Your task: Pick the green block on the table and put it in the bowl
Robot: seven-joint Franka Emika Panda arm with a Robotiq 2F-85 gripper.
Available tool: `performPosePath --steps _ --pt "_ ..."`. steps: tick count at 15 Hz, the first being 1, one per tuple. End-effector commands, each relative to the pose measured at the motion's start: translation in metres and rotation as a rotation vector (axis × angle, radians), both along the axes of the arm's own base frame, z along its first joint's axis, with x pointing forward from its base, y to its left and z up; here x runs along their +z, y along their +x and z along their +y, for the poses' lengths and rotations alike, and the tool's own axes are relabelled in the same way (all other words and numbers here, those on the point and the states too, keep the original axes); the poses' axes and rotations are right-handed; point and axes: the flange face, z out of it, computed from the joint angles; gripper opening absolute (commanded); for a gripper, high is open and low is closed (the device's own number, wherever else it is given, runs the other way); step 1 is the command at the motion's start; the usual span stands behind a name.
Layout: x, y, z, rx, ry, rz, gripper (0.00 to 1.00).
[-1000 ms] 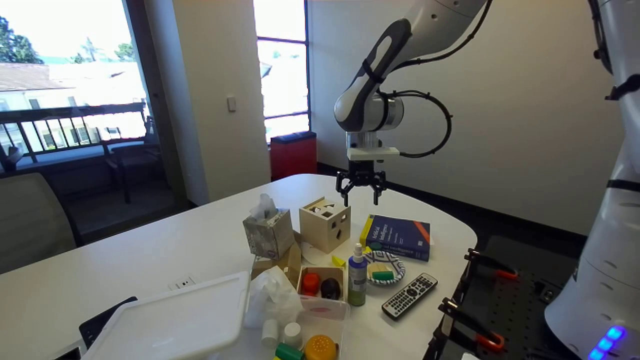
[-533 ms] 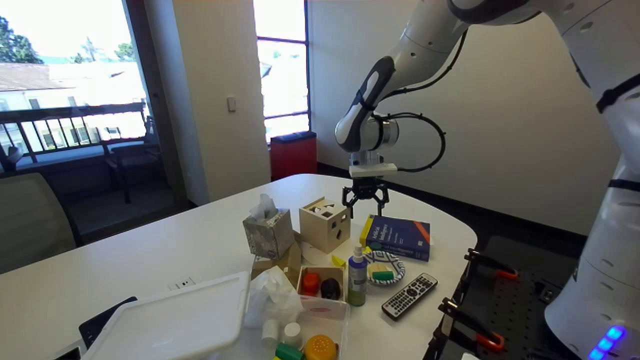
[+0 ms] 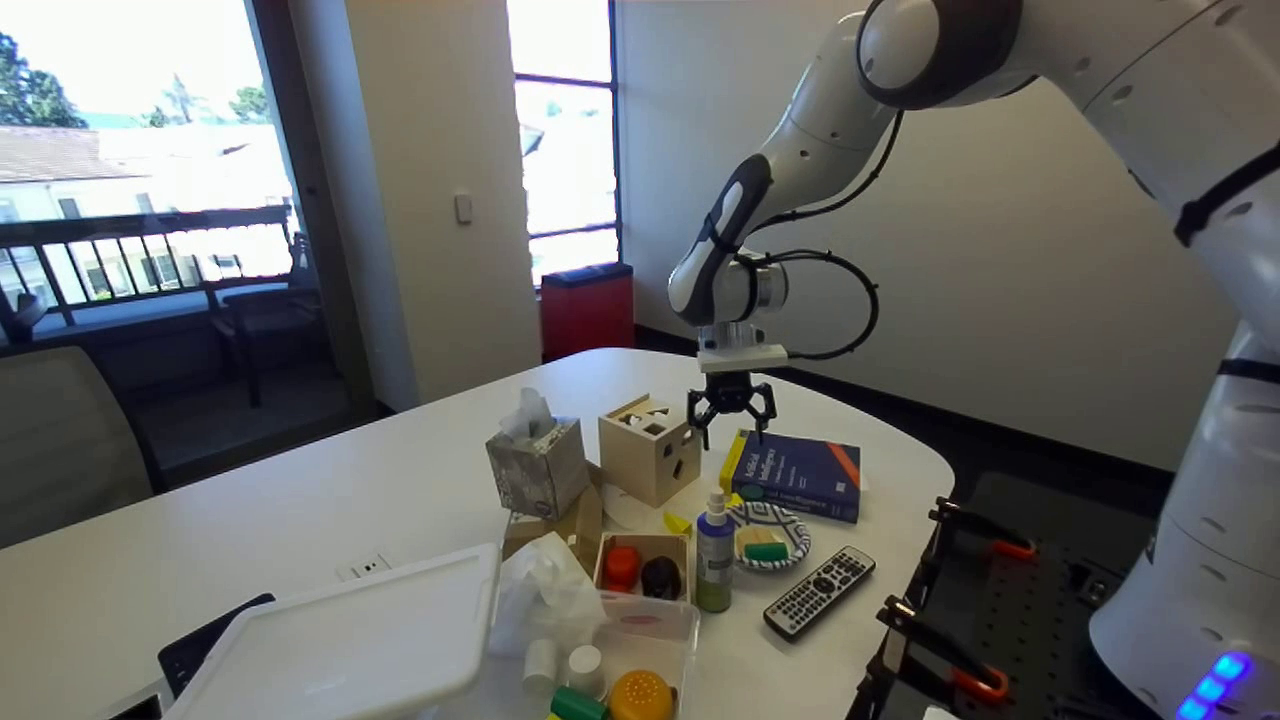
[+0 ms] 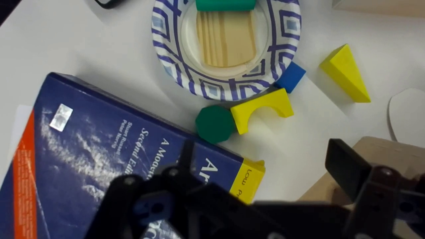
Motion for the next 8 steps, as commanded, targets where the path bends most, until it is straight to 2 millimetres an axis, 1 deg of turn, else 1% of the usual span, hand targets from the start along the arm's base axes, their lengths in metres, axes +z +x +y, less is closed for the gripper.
performPosePath --steps 1,5,8 --pt "-0.031 -0.008 -0.006 -0.045 0.029 0.055 1.0" --pt "-0.07 -0.029 -0.006 -0.078 0.055 0.101 1.0" --pt "-0.086 -0.038 -0.003 -0.098 0.074 0.118 1.0"
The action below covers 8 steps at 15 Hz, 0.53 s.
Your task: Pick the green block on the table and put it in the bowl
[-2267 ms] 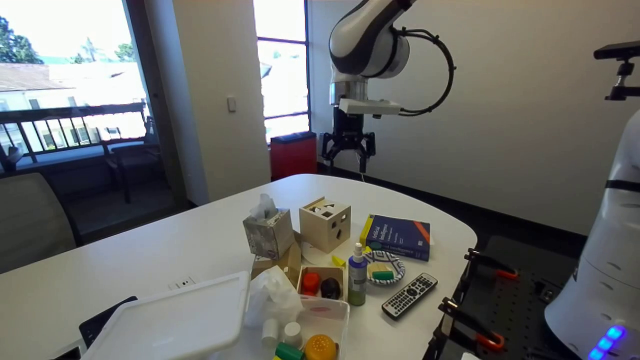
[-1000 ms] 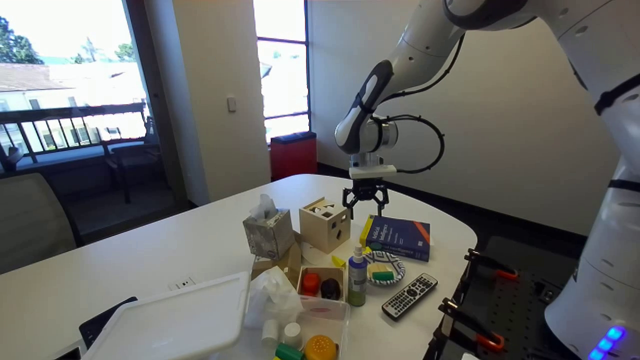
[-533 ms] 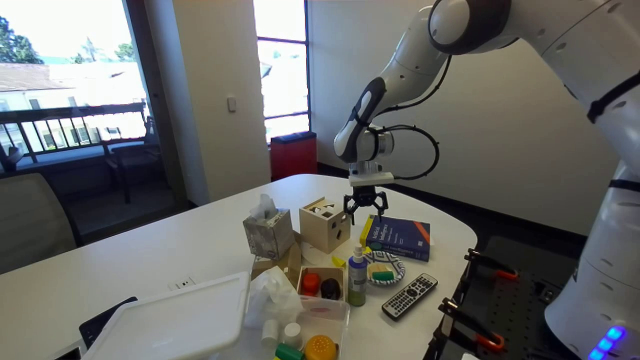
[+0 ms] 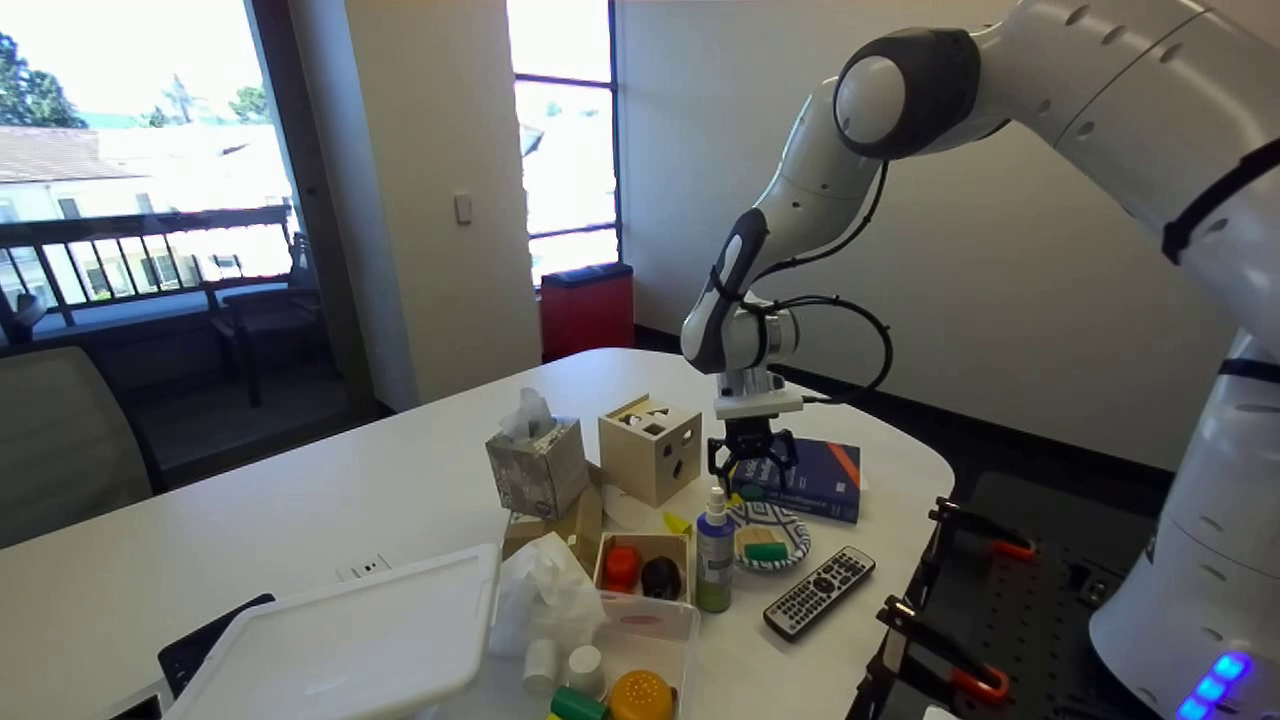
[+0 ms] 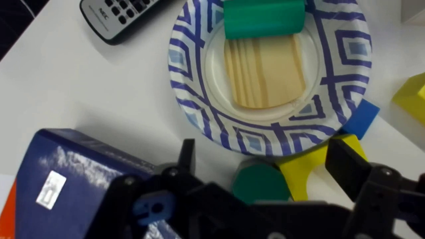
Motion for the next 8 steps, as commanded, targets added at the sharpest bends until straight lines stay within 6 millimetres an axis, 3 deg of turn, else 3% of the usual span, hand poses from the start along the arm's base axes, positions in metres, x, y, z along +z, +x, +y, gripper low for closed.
performPosePath --steps 1,2,4,7,8 --pt "-0.0086 -0.0023 0.0005 -0.041 0.025 0.006 1.0" --pt "-0.0092 -0.0042 0.0007 -0.044 0.023 0.011 1.0" --pt "-0.0079 -0.0061 -0.0013 -0.05 0.018 0.013 0.74" --pt "-0.0054 -0.0067 -0.0061 -0.062 0.012 0.007 0.51" --pt "-0.004 -0.0061 -0.0081 -0.065 0.009 0.004 0.81"
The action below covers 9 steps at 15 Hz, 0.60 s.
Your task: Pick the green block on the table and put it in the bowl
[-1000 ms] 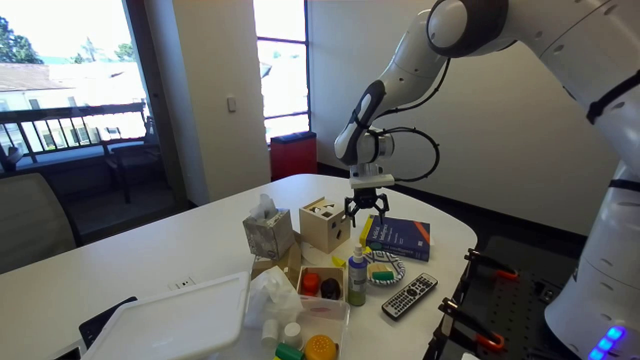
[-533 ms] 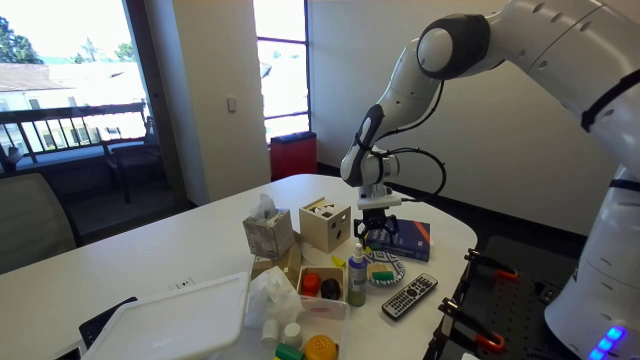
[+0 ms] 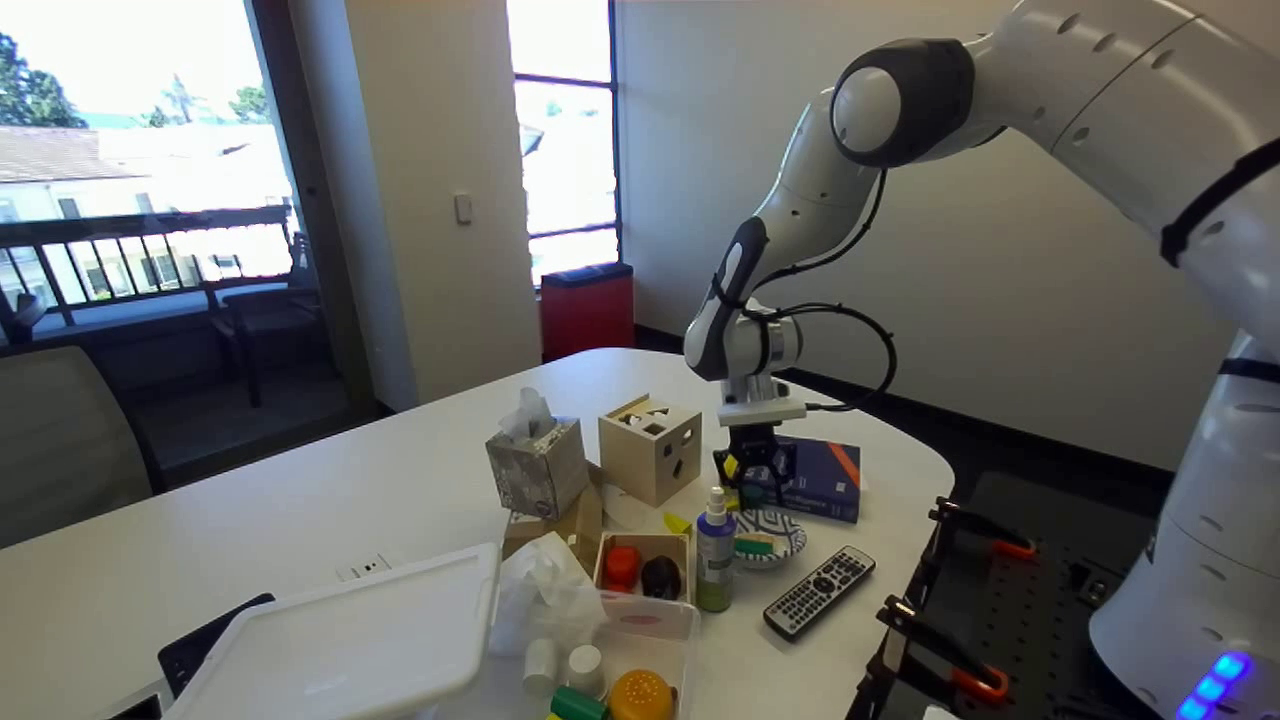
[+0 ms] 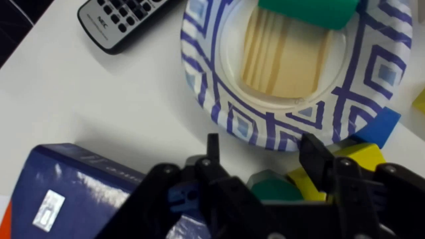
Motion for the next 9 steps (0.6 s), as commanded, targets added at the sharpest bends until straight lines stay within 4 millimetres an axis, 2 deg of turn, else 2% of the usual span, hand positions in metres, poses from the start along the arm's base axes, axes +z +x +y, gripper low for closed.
performPosePath --steps 1,2,4,9 --pt "0.01 0.003 -0.007 -0.042 -0.001 -0.015 0.87" --pt "0.011 0.004 -0.008 -0.043 -0.001 -0.019 0.89" --pt "0.016 0.006 -0.011 -0.044 -0.006 -0.028 0.99" --pt "0.02 0.018 -0.015 -0.043 -0.018 -0.042 1.0"
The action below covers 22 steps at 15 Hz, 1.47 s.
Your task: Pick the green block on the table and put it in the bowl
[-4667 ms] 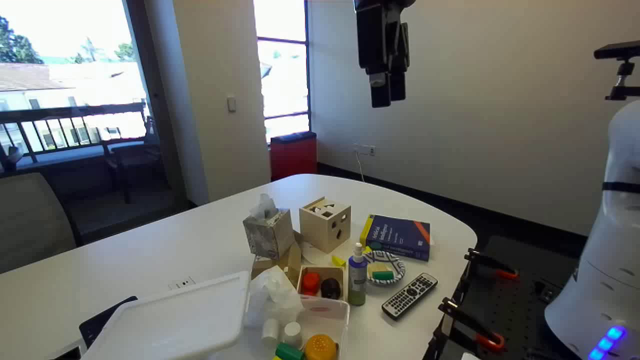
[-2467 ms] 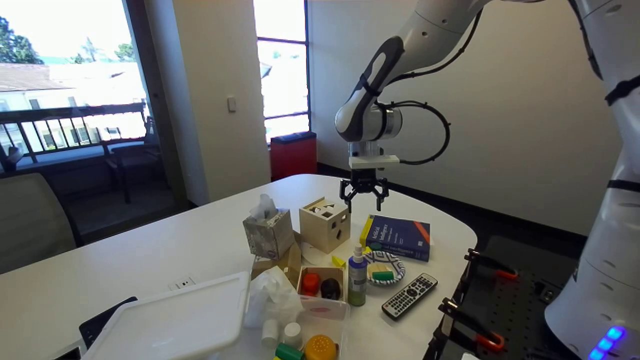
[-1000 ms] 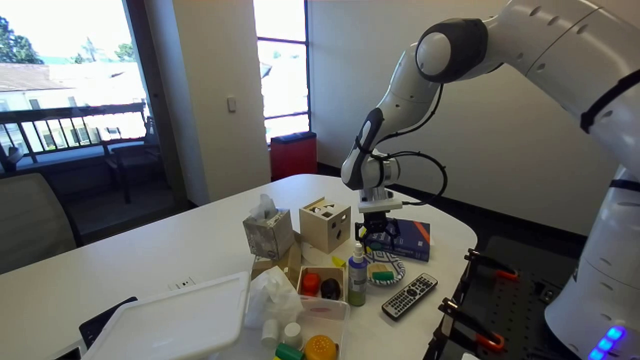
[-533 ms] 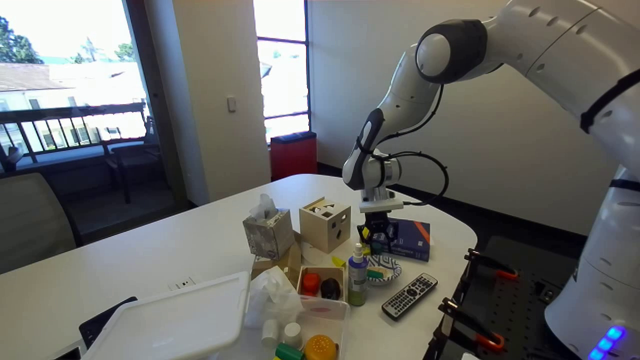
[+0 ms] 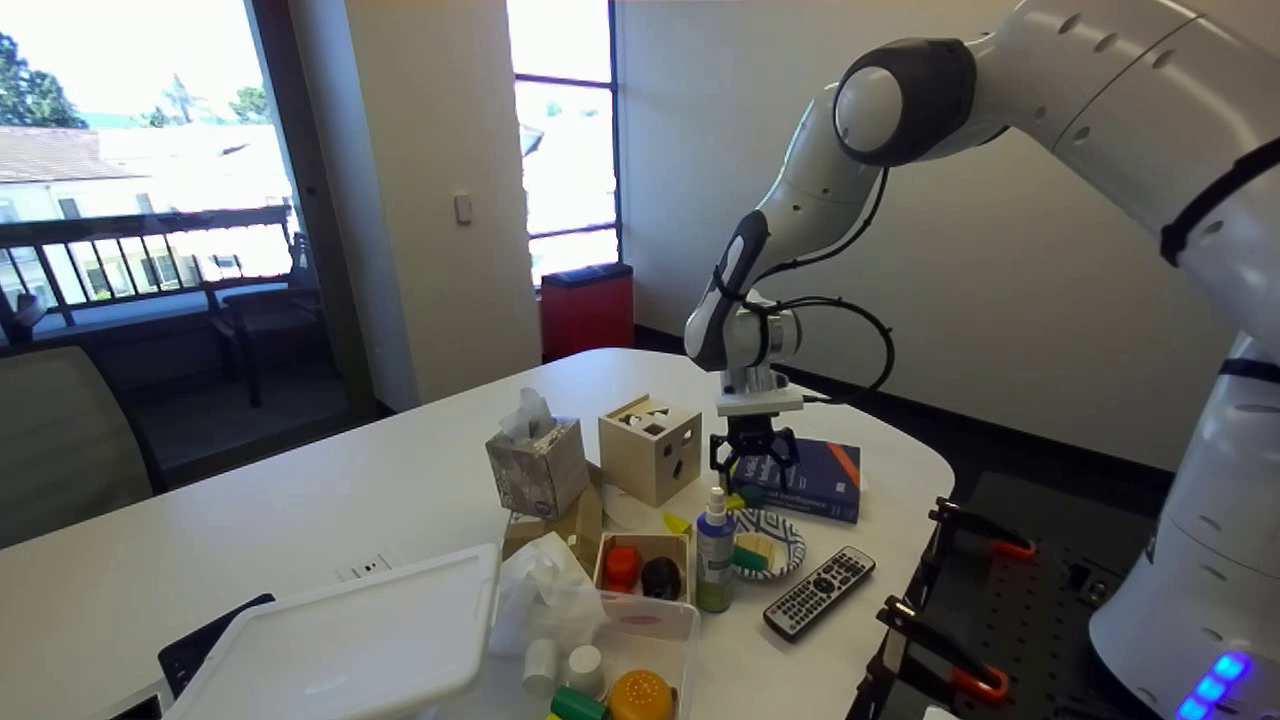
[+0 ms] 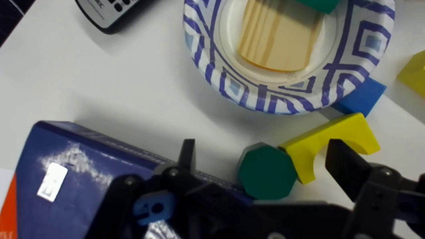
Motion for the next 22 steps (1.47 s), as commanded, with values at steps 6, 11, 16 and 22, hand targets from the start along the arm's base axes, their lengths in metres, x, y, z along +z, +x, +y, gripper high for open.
performPosePath --steps 6,11,16,22 --pt "0.009 0.01 -0.001 -0.026 -0.023 -0.005 0.58" --pt "0.004 0.006 -0.003 -0.04 -0.039 0.011 0.2" --pt "0.002 0.004 0.002 -0.052 -0.035 0.019 0.0" --pt "0.008 -0.007 -0.001 -0.068 -0.032 0.022 0.5"
